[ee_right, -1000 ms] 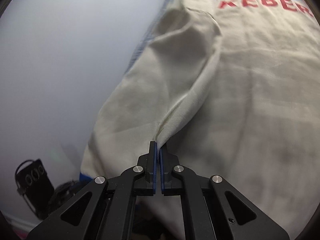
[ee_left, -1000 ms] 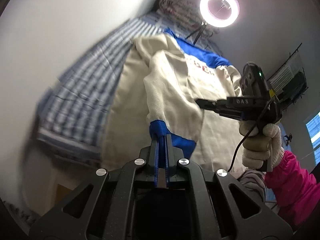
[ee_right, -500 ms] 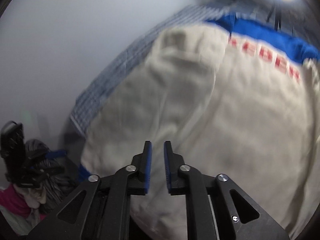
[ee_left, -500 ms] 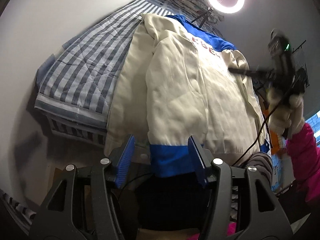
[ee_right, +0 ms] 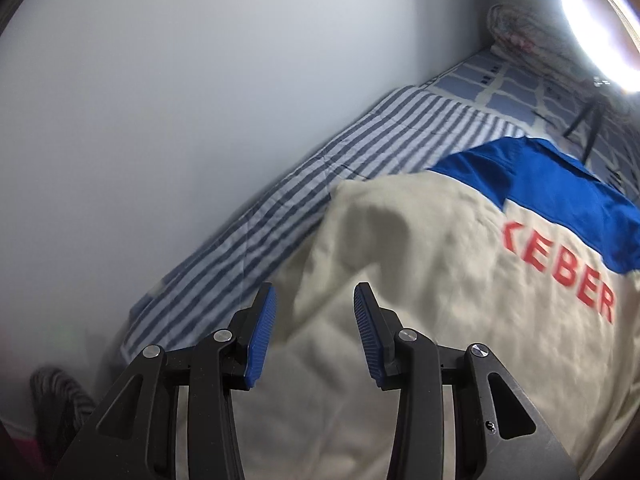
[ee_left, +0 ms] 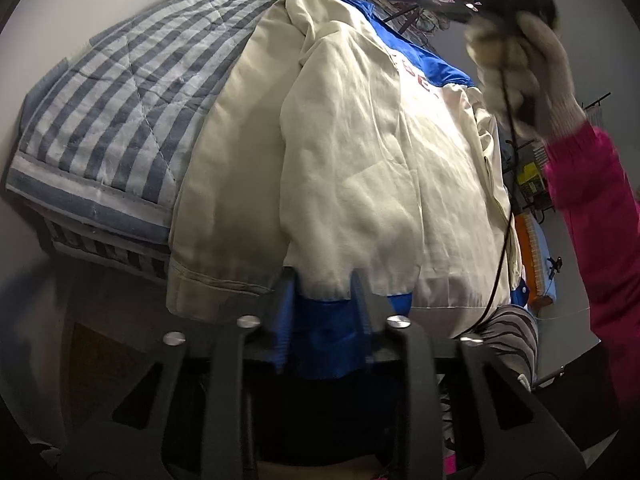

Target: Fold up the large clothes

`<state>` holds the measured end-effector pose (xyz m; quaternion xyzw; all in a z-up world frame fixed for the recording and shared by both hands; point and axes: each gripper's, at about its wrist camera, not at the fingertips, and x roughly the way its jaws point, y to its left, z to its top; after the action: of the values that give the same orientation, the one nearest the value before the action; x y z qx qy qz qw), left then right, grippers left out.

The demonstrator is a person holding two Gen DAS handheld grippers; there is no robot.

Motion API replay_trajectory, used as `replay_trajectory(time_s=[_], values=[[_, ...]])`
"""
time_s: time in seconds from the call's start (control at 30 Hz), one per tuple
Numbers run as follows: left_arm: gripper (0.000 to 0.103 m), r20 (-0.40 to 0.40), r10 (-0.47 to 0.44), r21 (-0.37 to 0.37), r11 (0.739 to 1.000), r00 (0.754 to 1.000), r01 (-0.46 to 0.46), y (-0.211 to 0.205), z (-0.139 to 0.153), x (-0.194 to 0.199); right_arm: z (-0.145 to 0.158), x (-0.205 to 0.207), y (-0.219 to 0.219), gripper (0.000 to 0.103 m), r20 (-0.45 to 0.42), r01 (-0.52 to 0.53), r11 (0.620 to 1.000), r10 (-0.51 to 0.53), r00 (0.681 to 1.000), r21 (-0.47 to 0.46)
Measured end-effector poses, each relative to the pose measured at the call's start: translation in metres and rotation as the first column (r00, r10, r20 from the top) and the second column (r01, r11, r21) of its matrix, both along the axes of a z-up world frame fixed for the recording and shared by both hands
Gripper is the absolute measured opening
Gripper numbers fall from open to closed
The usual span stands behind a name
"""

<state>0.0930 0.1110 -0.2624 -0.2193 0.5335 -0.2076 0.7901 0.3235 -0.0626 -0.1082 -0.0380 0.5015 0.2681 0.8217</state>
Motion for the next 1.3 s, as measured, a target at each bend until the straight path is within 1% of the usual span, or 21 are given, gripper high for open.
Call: replay_trajectory(time_s=[0.03,0.13,0.33,0.4,0.43,0.47,0.5,0.53,0.57,0.63,0.67,0.73,0.8,0.9,1.0,1.03,1.07,1.1,1.17,1.23,1.3], values=[[0.015,-0.001,0.0,-0.001,1.0,1.0,0.0,0.0,-0.001,0.0,-0.004,0.005,0.006,0.039,-0.007,-0.001,1.0,0.001,1.0,-0.009],[0.009,0.009,-0.004,0.006,1.0,1.0,0.004,0.0,-0.001,0.0,-0.018,0.028,0.03,0.039,-0.032,-0.004,0.998,0.001,0.999,-0.069],[0.006,0.058,-0.018,0.046,0.999,0.998,0.016,-0.007,0.004,-0.004,-0.054,0.055,0.062,0.039,-0.08,0.005,0.983,-0.02,0.997,-0.182],[0.006,0.058,-0.014,0.049,0.999,0.998,0.011,-0.007,0.004,-0.004,-0.072,0.061,0.071,0.037,-0.096,0.0,0.967,-0.025,0.995,-0.253],[0.005,0.057,-0.015,0.048,0.999,0.998,0.012,-0.007,0.004,-0.004,-0.079,0.062,0.074,0.032,-0.095,-0.005,0.958,-0.024,0.995,-0.287],[0.005,0.056,-0.015,0.045,0.999,0.998,0.012,-0.007,0.004,-0.004,-0.083,0.063,0.076,0.018,-0.094,-0.008,0.951,-0.022,0.995,-0.31],[0.005,0.054,-0.014,0.043,0.999,0.998,0.012,-0.007,0.005,-0.004,-0.087,0.063,0.076,0.006,-0.084,-0.001,0.943,-0.028,0.996,-0.333],[0.005,0.053,-0.012,0.039,0.999,0.999,0.01,-0.005,0.006,-0.005,-0.087,0.064,0.074,0.005,-0.08,0.009,0.945,-0.037,0.996,-0.328],[0.005,0.053,-0.007,0.03,1.0,0.999,0.005,-0.002,0.008,-0.006,-0.085,0.065,0.07,0.002,-0.08,0.025,0.952,-0.052,0.995,-0.305],[0.004,0.059,0.005,0.022,1.0,0.998,-0.006,0.006,0.013,-0.01,-0.075,0.066,0.06,0.001,-0.075,0.062,0.966,-0.084,0.994,-0.249],[0.004,0.068,0.015,0.031,0.999,0.998,-0.017,0.01,0.018,-0.012,-0.071,0.067,0.057,0.001,-0.067,0.077,0.969,-0.095,0.993,-0.236],[0.004,0.086,0.033,0.052,0.998,0.996,-0.038,0.017,0.027,-0.017,-0.058,0.07,0.049,0.001,-0.071,0.12,0.981,-0.132,0.989,-0.155],[0.004,0.097,0.045,0.087,0.995,0.994,-0.054,0.021,0.03,-0.02,-0.05,0.074,0.047,0.001,-0.071,0.143,0.984,-0.151,0.986,-0.103],[0.004,0.102,0.062,0.186,0.979,0.993,-0.08,0.025,0.029,-0.022,-0.052,0.078,0.057,0.0,-0.066,0.139,0.989,-0.142,0.988,-0.059],[0.006,0.09,0.114,0.228,0.965,0.989,-0.132,0.034,0.025,-0.022,-0.063,0.078,0.069,0.002,-0.052,0.124,0.99,-0.127,0.991,-0.067],[0.012,0.08,0.124,0.229,0.963,0.989,-0.14,0.036,0.024,-0.022,-0.065,0.078,0.07,0.003,-0.06,0.115,0.992,-0.119,0.991,-0.058],[0.014,0.077,0.129,0.23,0.963,0.989,-0.143,0.038,0.024,-0.022,-0.065,0.078,0.068,0.004,-0.076,0.108,0.993,-0.111,0.991,-0.039],[0.014,0.081,0.139,0.232,0.96,0.987,-0.154,0.041,0.025,-0.023,-0.062,0.078,0.061,0.006,-0.095,0.108,0.994,-0.107,0.99,0.001],[0.014,0.096,0.151,0.221,0.96,0.984,-0.169,0.046,0.029,-0.025,-0.05,0.072,0.041,0.007,-0.071,0.131,0.991,-0.128,0.989,0.033],[0.014,0.11,0.155,0.2,0.964,0.982,-0.175,0.048,0.032,-0.024,-0.036,0.058,0.018,0.007,-0.027,0.13,0.991,-0.129,0.991,0.016],[0.014,0.119,0.151,0.186,0.967,0.981,-0.172,0.046,0.034,-0.02,-0.03,0.043,-0.004,0.007,-0.019,0.119,0.993,-0.119,0.993,0.025]])
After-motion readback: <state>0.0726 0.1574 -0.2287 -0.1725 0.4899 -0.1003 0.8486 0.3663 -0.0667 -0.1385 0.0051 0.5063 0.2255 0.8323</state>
